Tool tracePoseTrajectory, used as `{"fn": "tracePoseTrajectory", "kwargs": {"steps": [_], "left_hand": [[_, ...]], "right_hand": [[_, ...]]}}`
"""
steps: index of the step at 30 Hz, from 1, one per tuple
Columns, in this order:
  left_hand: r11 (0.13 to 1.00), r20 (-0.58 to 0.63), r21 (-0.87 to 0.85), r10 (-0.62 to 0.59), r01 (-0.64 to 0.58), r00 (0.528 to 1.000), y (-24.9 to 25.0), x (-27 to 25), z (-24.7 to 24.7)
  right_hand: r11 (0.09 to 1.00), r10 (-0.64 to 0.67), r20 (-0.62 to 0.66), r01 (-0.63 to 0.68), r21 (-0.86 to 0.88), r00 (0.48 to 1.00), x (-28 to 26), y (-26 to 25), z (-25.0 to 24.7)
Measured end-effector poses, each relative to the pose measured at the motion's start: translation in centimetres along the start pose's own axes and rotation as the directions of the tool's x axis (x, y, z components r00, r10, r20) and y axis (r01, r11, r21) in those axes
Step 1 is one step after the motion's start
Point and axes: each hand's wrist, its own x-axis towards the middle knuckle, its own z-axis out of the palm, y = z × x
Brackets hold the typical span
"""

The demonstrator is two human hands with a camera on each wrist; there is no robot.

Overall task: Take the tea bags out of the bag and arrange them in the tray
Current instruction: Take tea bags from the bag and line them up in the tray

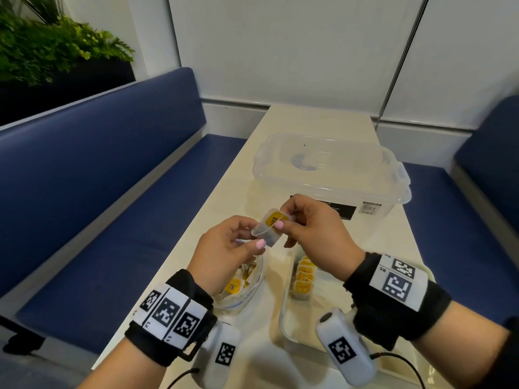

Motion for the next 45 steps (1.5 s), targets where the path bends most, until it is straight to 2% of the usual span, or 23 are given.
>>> {"fn": "tracePoseTrajectory", "kwargs": {"steps": [4, 6, 9, 12, 15, 19, 24, 28, 35, 40, 45], "left_hand": [[0.983, -0.09, -0.181, -0.014, -0.003, 0.996, -0.2, 0.0, 0.9], [0.979, -0.106, -0.201, 0.009, -0.03, 0.994, -0.2, -0.1, 1.0], [0.987, -0.119, -0.145, 0.056, -0.073, 0.991, -0.2, -0.2, 0.8], [0.987, -0.174, 0.06, 0.156, -0.147, 0.972, -0.4, -0.2, 0.3], [0.942, -0.197, 0.215, 0.3, -0.258, 0.933, -0.3, -0.1, 0.0], [0.865, -0.211, 0.31, 0.467, -0.394, 0.859, -0.2, 0.3, 0.1], [0.798, -0.228, 0.356, 0.579, -0.487, 0.783, -0.3, 0.7, 0.1], [0.763, -0.227, 0.38, 0.625, -0.523, 0.747, -0.5, 1.0, 0.2], [0.754, -0.224, 0.426, 0.624, -0.5, 0.749, -0.9, 1.0, 0.7], [0.775, -0.216, 0.406, 0.595, -0.484, 0.774, -0.9, 0.8, 1.3], [0.773, -0.237, 0.379, 0.613, -0.51, 0.753, -0.7, 0.5, 1.7]], "right_hand": [[0.999, 0.014, 0.012, -0.014, 0.03, 1.0, -0.4, -0.1, 0.2], [0.999, 0.021, 0.046, -0.023, 0.048, 0.999, -0.6, -0.2, 0.4], [0.993, 0.034, 0.062, -0.041, 0.115, 0.997, -0.8, -0.3, 0.5], [0.987, 0.055, 0.058, -0.063, 0.151, 0.997, -0.8, -0.4, 0.3], [0.983, 0.065, 0.065, -0.075, 0.167, 0.996, -0.8, -0.4, 0.2], [0.97, 0.075, 0.074, -0.09, 0.227, 0.994, -1.0, -0.5, 0.2], [0.942, 0.105, 0.067, -0.121, 0.314, 0.992, -1.0, -0.5, 0.1], [0.92, 0.116, 0.06, -0.13, 0.37, 0.991, -1.1, -0.6, -0.1], [0.863, 0.14, 0.064, -0.153, 0.481, 0.988, -1.3, -0.6, -0.2], [0.852, 0.134, 0.044, -0.137, 0.504, 0.99, -1.4, -0.5, -0.1], [0.867, 0.148, 0.032, -0.145, 0.477, 0.989, -1.3, -0.3, -0.1]]}}
